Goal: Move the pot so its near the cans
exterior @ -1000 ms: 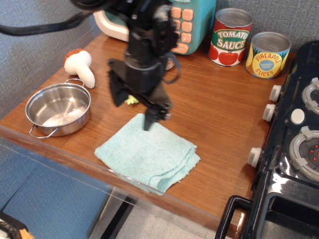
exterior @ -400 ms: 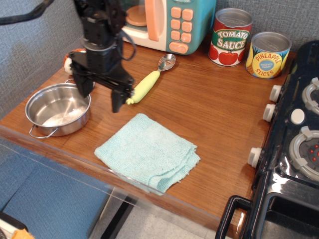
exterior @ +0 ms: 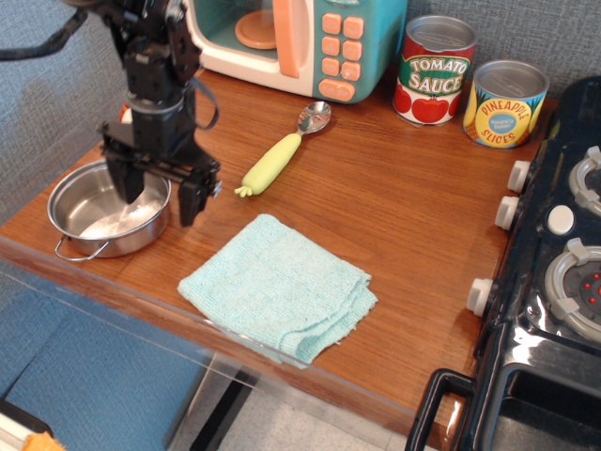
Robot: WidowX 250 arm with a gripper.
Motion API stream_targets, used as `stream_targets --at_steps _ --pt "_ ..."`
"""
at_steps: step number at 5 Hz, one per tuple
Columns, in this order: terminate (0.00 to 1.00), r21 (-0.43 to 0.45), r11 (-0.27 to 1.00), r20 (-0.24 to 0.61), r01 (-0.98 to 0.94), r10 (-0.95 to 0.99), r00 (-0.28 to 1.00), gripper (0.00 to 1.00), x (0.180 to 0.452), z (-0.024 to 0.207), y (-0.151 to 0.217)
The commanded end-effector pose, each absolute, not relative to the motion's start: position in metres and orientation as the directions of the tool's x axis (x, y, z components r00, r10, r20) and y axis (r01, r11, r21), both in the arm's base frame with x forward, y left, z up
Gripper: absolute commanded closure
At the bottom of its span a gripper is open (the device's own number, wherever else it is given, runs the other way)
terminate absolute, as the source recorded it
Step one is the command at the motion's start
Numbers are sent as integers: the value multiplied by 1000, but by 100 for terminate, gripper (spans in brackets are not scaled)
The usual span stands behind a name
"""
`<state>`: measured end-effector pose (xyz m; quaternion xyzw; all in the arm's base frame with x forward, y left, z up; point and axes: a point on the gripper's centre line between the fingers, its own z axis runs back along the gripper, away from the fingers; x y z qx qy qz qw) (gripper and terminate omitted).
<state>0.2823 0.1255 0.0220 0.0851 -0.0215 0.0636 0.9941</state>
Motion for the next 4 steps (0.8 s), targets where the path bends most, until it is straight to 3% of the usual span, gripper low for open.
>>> stream_targets --at_steps 1,4 --pt "0 158 976 68 -152 143 987 100 275 16 128" --pt "0 166 974 101 -156 140 985 100 274 30 120"
